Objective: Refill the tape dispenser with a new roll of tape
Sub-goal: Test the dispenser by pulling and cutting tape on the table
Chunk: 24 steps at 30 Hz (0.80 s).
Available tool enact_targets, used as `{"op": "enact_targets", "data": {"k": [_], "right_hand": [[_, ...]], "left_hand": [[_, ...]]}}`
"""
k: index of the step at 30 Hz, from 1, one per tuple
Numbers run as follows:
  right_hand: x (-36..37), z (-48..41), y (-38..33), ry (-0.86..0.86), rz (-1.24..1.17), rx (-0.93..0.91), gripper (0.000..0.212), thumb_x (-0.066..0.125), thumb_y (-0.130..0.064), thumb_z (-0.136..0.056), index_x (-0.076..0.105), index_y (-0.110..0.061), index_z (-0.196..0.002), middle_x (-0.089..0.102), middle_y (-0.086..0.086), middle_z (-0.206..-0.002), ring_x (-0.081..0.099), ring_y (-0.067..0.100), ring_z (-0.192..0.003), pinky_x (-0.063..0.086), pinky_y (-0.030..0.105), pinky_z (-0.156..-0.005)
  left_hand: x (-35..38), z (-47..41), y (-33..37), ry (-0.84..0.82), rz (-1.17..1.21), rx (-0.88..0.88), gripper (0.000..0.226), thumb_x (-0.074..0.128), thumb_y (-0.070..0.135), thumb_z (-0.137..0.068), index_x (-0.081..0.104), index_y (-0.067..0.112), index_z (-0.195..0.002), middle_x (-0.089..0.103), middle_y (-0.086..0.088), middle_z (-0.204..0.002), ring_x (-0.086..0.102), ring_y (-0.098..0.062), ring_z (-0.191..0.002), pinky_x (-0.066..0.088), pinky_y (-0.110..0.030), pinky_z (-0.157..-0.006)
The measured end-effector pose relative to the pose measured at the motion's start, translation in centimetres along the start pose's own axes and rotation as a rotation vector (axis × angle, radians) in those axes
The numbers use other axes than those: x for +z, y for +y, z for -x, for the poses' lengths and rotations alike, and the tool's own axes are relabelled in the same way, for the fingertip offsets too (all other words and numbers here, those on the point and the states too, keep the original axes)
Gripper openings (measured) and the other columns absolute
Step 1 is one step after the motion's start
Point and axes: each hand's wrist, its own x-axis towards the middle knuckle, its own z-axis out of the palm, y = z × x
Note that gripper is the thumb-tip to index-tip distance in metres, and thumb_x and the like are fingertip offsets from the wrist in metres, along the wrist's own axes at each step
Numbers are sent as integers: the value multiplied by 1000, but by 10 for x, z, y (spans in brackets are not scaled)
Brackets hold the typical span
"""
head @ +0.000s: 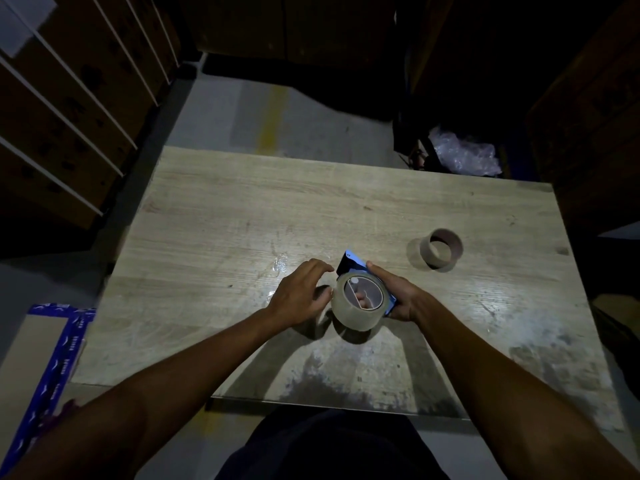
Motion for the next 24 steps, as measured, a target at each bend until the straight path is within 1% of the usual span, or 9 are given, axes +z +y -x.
{"op": "enact_targets", "data": {"k": [2, 4, 7, 11, 12, 14, 17, 20, 24], "right_hand": [[0, -2, 0, 1, 22, -16, 72, 75, -51, -78, 61, -4, -130, 62, 18, -132, 65, 30, -98, 52, 43, -92], [1, -2, 1, 4, 74, -38, 76, 78, -54, -74, 62, -3, -128, 64, 19, -128, 67, 31, -95, 55, 42, -86], [6, -1, 1, 27, 165, -96, 66, 75, -49, -78, 64, -1, -123, 67, 21, -123, 65, 33, -100, 54, 44, -91], [17, 1, 2, 66, 235, -210, 50, 71, -36, -87, 64, 2, -118, 70, 25, -113, 69, 33, -91, 60, 38, -74], [19, 0, 2, 71, 250, -244, 47, 70, -35, -88, 65, 1, -118, 71, 25, -111, 68, 34, -91, 60, 39, -73], [25, 0, 5, 84, 311, -316, 41, 67, -34, -90, 67, -2, -116, 72, 24, -107, 66, 33, -88, 59, 37, -71], [35, -1, 9, 127, 446, -442, 32, 62, -31, -95, 69, -9, -117, 73, 21, -100, 65, 27, -81, 58, 27, -60], [41, -6, 14, 115, 441, -492, 31, 60, -25, -96, 66, -11, -123, 72, 18, -99, 67, 24, -79, 60, 31, -65], [42, -15, 19, 125, 502, -541, 25, 61, -27, -96, 69, -21, -118, 74, 12, -102, 70, 17, -80, 61, 37, -75]], "left_hand": [[1, 0, -1, 11, 45, -81, 32, 60, 21, -86, 60, 12, -118, 63, -1, -113, 61, -15, -97, 51, -29, -70], [2, -2, -2, 40, 117, -211, 26, 57, 17, -88, 61, 14, -115, 64, 0, -111, 63, -14, -92, 51, -26, -70], [4, -7, -4, 83, 199, -341, 18, 58, 13, -90, 64, 14, -106, 66, 3, -104, 64, -13, -87, 55, -30, -73], [5, -11, -3, 76, 224, -362, 9, 61, 17, -91, 65, 14, -99, 68, 2, -97, 65, -12, -83, 55, -32, -73], [6, -12, -4, 65, 226, -358, 9, 62, 19, -91, 65, 14, -97, 68, 3, -96, 65, -12, -82, 56, -33, -74], [7, -13, -8, 35, 217, -357, 10, 65, 25, -90, 65, 16, -95, 67, 3, -95, 64, -11, -82, 56, -34, -74], [8, -15, -12, -19, 166, -377, 19, 69, 32, -86, 66, 17, -96, 67, 2, -98, 63, -11, -82, 55, -32, -75], [11, -16, -16, -67, 84, -359, 22, 67, 39, -83, 66, 20, -95, 67, 4, -96, 59, -10, -88, 53, -33, -75], [12, -18, -20, -103, 34, -353, 15, 66, 33, -82, 65, 20, -90, 66, 6, -90, 56, -16, -92, 53, -39, -74]]}}
